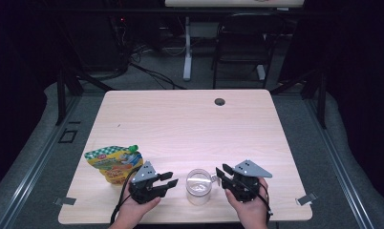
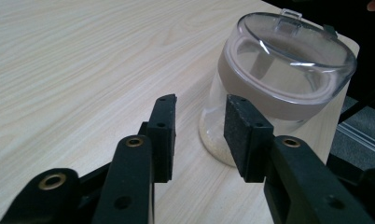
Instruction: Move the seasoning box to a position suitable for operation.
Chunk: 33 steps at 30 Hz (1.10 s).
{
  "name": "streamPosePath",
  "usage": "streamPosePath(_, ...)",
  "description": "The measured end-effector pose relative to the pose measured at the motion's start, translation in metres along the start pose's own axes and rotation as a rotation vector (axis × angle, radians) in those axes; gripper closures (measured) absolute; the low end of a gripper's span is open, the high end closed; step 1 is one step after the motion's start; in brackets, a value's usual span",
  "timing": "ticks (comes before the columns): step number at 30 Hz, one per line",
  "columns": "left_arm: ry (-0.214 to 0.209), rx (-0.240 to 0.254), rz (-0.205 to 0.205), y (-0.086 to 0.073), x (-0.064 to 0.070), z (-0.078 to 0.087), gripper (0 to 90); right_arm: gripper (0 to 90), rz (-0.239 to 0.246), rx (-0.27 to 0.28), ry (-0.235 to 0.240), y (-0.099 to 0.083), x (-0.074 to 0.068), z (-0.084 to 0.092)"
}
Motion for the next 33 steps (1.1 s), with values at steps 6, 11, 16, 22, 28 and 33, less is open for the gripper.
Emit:
streamPosePath(6,0.004,-0.023,0.013,-0.001,0.001,-0.003,72.3,73.8,0.001,0.024,-0.012,-0.008,0.004,-0.003)
streamPosePath(11,-0.005,-0.029,-0.006,-0.001,0.006,-0.004,76.7,74.5,0.036,0.047,-0.007,-0.008,-0.001,-0.001)
streamPosePath(16,-0.017,-0.042,-0.027,-0.002,0.009,-0.005,77.5,77.3,0.051,0.039,0.005,-0.008,0.001,-0.004)
streamPosePath(22,-0.019,-0.034,-0.022,0.000,0.011,-0.003,78.7,79.9,0.067,0.044,0.015,-0.004,-0.003,0.001)
streamPosePath(28,-0.030,-0.034,-0.015,0.001,0.014,-0.004,78.9,80.5,0.072,0.025,0.020,-0.004,-0.006,0.001)
streamPosePath(33,-0.038,-0.041,-0.030,0.001,0.018,-0.006,82.3,80.5,0.077,0.012,0.036,-0.005,-0.008,-0.003)
Point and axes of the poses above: each handheld gripper's, and its own axes: z roughly backward along the jaws, y roughly out of its top, x roughly to its right, the point moved 2 cm from there along -z, roughly forward along the jaws, and after that the axes turned 11 degrees about -x, right-handed, at the moved point
